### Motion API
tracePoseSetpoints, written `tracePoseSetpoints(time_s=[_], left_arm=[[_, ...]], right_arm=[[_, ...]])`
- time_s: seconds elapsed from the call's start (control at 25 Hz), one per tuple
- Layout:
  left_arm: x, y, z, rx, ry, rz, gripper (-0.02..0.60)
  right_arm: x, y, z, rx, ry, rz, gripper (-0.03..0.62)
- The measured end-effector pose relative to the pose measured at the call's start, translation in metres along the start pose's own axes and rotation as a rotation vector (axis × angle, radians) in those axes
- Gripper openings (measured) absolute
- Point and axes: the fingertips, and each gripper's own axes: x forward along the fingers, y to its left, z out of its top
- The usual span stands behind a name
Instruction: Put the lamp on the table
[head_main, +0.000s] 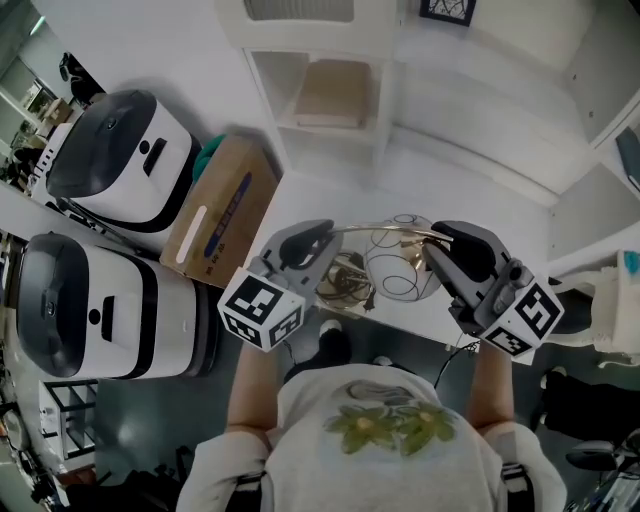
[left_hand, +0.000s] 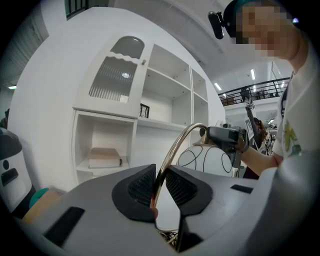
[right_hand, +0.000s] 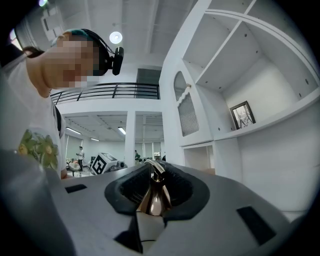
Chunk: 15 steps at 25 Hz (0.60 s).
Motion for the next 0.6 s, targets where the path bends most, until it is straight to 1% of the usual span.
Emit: tracePoseSetpoints(time_s=[0.2,0.6], left_arm=[[0.005,0.059,0.002,-0.005,0.004,-0.015,0.072],[0.006,0.097,0.003,-0.008,-0.002,-0.074,0.071]], right_arm=[[0.056,-0.021,-0.007,0.005,0.014,-0.024,0.104],[0.092,-0.027,-0.011,0.000,0.023,-0.096,0.106]])
